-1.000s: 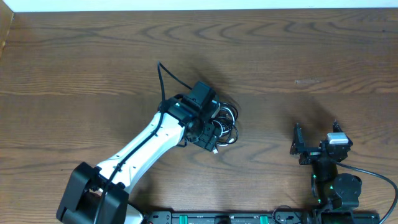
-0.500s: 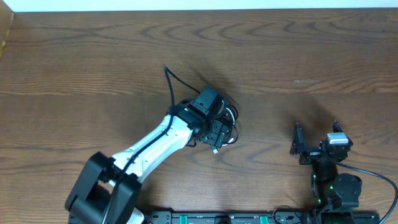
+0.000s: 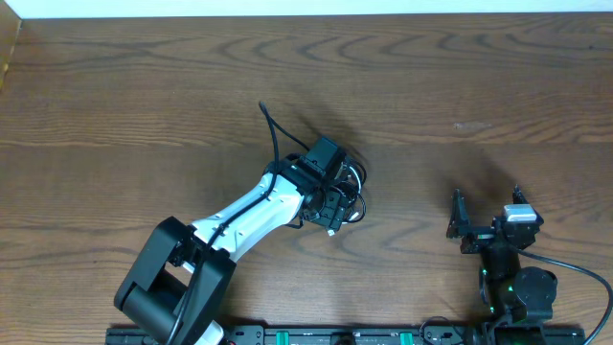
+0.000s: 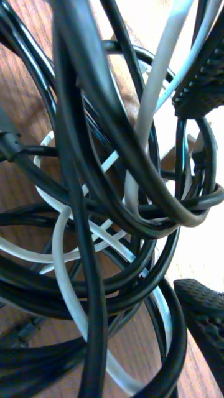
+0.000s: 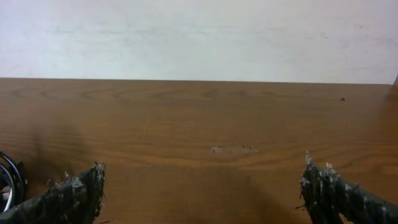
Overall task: Untangle cables
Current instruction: 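Lower the left gripper onto the tangle and close on a black cable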
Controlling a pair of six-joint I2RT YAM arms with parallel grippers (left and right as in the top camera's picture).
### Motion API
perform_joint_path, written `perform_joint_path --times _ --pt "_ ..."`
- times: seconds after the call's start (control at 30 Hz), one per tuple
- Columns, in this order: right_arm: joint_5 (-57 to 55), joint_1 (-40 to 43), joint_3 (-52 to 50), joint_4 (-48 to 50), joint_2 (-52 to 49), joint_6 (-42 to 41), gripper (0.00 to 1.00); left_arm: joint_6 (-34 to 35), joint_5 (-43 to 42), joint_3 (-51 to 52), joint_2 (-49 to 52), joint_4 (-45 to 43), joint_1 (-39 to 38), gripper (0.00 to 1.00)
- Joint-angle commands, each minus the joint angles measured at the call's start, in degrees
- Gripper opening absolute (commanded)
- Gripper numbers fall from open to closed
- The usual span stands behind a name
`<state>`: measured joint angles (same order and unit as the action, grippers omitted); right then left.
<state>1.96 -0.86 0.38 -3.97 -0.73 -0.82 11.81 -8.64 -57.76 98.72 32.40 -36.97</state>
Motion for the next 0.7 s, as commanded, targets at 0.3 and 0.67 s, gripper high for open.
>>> perform_joint_path --times 0.3,0.67 --pt "0.5 0.8 -0.1 -0.2 0.2 -0.4 0.99 0.2 0.7 0.0 -2.7 -1.9 0.0 0.66" --pt "0.5 0.8 -0.1 -0.2 0.2 -0.4 0.99 0.1 0.8 0.0 -2.7 -1.9 0.0 0.33"
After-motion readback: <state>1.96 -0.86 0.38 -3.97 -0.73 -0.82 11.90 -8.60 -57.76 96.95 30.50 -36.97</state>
